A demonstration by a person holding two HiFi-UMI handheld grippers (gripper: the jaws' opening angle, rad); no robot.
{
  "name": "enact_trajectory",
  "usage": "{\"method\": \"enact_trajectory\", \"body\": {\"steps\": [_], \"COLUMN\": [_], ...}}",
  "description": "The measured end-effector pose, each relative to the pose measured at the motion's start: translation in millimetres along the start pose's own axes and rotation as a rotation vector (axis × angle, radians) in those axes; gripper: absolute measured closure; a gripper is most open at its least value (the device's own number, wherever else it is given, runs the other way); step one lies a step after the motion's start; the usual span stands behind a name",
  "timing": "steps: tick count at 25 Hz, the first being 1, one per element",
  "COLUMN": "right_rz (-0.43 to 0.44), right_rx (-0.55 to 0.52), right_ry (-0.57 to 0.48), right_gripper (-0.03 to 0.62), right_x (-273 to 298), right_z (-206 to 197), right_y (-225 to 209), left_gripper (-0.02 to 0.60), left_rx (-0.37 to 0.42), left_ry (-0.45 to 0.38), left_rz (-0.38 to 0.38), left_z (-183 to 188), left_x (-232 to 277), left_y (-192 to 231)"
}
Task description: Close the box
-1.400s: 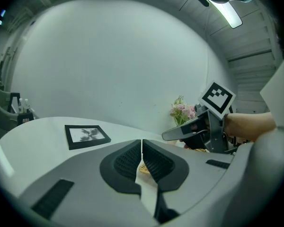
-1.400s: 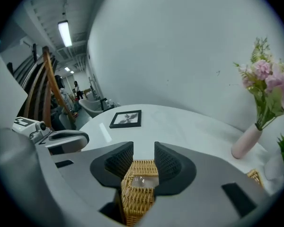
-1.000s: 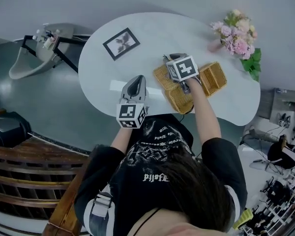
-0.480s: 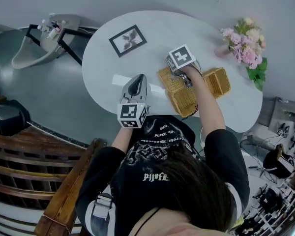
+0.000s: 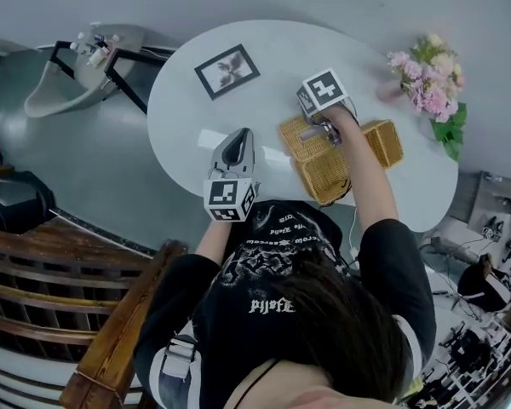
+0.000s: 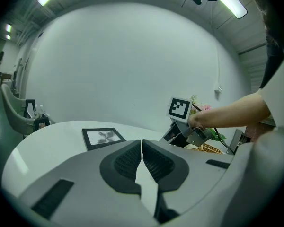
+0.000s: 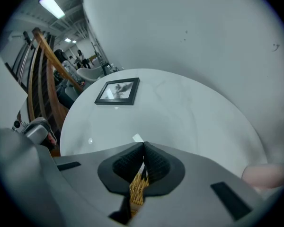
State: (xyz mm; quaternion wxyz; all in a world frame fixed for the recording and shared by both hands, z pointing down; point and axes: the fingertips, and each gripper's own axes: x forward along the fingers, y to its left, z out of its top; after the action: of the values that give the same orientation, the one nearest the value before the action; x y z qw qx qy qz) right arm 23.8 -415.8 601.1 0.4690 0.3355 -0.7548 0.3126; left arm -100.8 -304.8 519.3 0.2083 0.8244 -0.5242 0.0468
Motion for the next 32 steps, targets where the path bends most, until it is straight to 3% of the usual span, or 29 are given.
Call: {"method": "enact_trajectory", "body": {"steps": [4, 5, 6, 9, 10, 11, 18, 24, 32], "right_rz": [-0.098, -0.130, -0.130, -0.044, -0.058, -0.088, -0.086, 0.001, -0.006], "right_rx": [-0.023, -0.053, -0.070, -0.055, -0.076, -0.105, -0.067, 0.076, 0.109], "right_ry": [0.115, 0.158, 0.199, 0.317, 0.352, 0.372, 0.247, 0.118, -0.047], "right_gripper": [0.565, 0.516, 0.475, 0.457, 0.470, 0.542, 0.548, 0.551, 0.551], "right_x": [-1, 2, 7, 23, 26, 27, 11, -13, -59], "right_z": [-16, -20, -24, -36, -39, -39, -18, -15, -3], "right_y": [-16, -19, -18, -3, -4, -8, -12, -3, 3], "left_gripper": [0.554, 0.554, 0.554, 0.554, 0.554, 0.554, 0.554, 0.554, 0.554], "left_rx": [0.000, 0.000, 0.000, 0.001, -0.002, -0.006, -0.029, -0.014, 0.008], "left_ry": [-0.002, -0.002, 0.000, 0.007, 0.007, 0.007, -0.007, -0.002, 0.021], "left_rz": [-0.022, -0.026, -0.029, -0.023, -0.017, -0.009, 0.018, -0.041, -0.122], "left_z": [0, 0, -1, -4, -4, -5, -3, -6, -12], "left_x": [0, -1, -2, -3, -4, -6, -12, -12, -15], "left_y": [-6, -7, -8, -6, -4, 0, 18, 4, -16]}}
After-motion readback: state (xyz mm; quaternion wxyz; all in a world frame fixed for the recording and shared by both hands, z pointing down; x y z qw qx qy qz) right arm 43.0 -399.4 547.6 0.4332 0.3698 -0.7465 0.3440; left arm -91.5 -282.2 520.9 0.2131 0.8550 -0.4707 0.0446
